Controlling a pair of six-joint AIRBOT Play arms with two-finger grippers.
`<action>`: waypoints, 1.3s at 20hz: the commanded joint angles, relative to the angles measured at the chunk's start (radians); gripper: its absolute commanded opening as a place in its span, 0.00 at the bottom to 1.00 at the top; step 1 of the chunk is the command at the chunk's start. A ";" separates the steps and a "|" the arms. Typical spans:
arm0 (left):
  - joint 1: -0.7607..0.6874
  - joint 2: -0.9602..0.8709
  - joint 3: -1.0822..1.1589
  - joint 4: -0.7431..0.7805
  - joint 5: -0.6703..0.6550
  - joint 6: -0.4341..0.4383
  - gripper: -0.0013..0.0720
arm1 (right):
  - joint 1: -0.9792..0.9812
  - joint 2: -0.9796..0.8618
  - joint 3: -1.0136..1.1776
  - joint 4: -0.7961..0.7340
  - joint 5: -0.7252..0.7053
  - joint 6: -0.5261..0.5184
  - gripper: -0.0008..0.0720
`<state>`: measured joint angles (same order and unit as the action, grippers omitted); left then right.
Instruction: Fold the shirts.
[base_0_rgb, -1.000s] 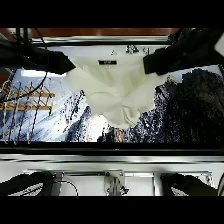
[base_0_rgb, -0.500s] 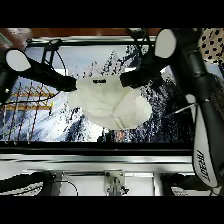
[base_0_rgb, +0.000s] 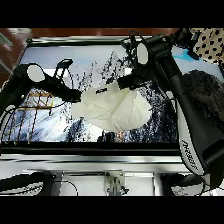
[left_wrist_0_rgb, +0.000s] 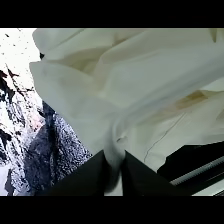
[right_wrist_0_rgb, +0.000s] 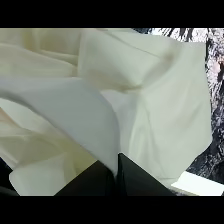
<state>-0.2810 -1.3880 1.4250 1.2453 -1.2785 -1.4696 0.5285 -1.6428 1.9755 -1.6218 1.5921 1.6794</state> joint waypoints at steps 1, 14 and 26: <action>0.022 0.029 0.031 -0.010 -0.033 0.008 0.66 | 0.048 -0.005 0.000 -0.008 0.017 -0.010 0.11; 0.503 0.434 -0.072 0.202 -0.279 0.066 0.85 | 0.081 -0.005 0.000 -0.067 0.017 -0.018 0.11; 0.550 0.600 -0.734 0.327 0.090 0.134 0.85 | 0.081 -0.005 0.000 -0.090 0.023 -0.050 0.11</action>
<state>0.2634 -0.7967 0.7765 1.5482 -1.2556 -1.3407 0.6090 -1.6470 1.9755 -1.7004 1.6142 1.6329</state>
